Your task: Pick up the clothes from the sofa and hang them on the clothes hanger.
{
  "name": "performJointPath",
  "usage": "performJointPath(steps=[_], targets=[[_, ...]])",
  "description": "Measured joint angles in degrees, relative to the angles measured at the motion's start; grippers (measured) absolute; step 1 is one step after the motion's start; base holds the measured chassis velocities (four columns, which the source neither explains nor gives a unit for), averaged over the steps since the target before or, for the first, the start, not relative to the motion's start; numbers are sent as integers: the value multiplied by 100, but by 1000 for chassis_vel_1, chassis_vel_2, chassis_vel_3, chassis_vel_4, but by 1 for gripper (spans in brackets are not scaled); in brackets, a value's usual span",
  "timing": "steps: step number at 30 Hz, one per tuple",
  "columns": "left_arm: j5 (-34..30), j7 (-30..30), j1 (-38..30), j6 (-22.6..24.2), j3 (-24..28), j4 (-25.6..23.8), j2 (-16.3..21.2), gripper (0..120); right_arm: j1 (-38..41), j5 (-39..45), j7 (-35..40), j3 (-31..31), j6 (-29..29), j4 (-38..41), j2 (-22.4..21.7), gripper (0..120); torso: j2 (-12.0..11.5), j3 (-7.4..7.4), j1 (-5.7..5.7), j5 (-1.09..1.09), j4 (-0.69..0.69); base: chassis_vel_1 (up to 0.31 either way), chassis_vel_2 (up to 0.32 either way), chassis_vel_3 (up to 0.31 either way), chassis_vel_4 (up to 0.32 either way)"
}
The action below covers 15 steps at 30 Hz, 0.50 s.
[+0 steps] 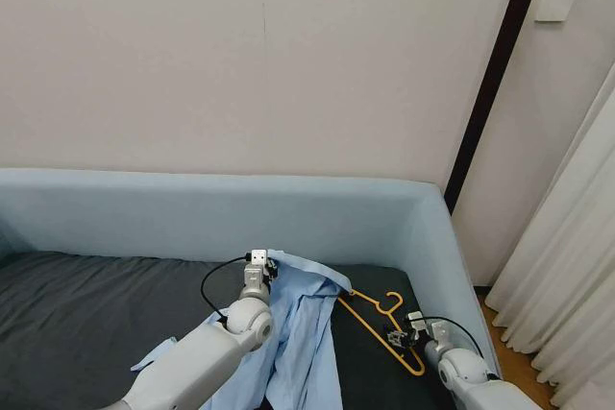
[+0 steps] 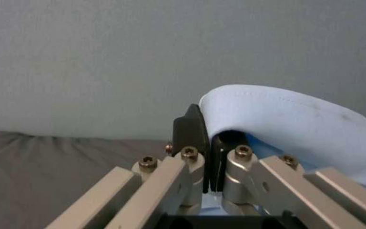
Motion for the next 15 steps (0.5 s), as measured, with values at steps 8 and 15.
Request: performJointPath(steps=[8, 15], targets=[[-55, -40, -45, 28, -89, -19, -45, 0, -4, 41, -5, -19, 2, -52, 52, 37, 0, 0, 0, 0, -1, 0, 0, 0, 0], [-48, -43, -3, 35, -48, -55, -4, 0, 5, 236, -52, 8, -78, -109, 37, 11, 0, 1, 0, 0, 0, 0, 0, 0, 0]])
